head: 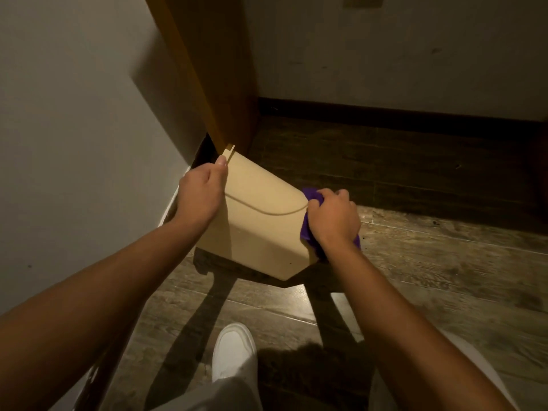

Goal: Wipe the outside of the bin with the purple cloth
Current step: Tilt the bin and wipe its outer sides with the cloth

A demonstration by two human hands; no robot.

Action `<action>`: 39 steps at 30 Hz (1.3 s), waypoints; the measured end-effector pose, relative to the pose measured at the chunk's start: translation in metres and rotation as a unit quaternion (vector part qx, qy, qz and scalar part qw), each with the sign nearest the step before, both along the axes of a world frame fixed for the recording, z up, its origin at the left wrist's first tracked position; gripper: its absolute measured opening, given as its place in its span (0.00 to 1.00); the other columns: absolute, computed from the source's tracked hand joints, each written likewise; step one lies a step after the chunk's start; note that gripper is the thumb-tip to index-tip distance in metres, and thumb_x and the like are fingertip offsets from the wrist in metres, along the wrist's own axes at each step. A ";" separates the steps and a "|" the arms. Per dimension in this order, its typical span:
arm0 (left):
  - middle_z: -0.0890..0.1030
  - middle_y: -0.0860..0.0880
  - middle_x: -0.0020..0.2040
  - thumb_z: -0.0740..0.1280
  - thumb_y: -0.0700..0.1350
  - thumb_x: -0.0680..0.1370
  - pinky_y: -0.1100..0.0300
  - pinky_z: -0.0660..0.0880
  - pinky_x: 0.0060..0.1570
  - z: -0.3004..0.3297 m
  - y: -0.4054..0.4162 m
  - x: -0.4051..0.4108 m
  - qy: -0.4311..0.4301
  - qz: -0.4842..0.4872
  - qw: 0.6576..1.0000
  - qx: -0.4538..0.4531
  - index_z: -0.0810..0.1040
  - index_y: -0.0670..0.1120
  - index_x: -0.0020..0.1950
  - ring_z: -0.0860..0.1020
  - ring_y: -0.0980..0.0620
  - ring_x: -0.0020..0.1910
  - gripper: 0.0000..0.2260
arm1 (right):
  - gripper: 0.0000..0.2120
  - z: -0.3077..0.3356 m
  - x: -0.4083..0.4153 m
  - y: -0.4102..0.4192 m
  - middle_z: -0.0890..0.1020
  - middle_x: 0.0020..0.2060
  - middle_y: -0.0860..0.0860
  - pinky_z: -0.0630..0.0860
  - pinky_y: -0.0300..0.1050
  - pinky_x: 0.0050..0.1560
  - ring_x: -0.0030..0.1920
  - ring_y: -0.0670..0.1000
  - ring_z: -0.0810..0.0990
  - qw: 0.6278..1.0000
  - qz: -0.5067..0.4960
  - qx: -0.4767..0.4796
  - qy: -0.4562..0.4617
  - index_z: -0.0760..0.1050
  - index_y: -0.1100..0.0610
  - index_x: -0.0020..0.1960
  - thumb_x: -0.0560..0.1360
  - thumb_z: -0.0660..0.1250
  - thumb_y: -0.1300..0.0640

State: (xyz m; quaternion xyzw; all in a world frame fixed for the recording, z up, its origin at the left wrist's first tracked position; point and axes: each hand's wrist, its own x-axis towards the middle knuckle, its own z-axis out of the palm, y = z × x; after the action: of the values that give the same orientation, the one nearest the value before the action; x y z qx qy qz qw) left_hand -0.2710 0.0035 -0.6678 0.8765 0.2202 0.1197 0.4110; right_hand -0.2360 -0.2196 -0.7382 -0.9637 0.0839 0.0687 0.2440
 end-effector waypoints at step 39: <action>0.83 0.49 0.57 0.55 0.54 0.86 0.46 0.79 0.60 0.008 -0.011 -0.003 0.063 -0.119 0.971 -0.199 0.77 0.51 0.64 0.82 0.51 0.57 0.14 | 0.24 0.046 -0.039 0.120 0.59 0.82 0.52 0.66 0.56 0.73 0.78 0.57 0.61 0.936 0.030 0.305 -0.174 0.61 0.46 0.81 0.85 0.56 0.48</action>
State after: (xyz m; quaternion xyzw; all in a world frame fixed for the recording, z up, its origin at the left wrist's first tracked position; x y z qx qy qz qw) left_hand -0.2740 -0.0075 -0.6596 0.8028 0.1590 -0.0322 0.5737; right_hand -0.2749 -0.0993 -0.6919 -0.8421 -0.0136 -0.0703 0.5345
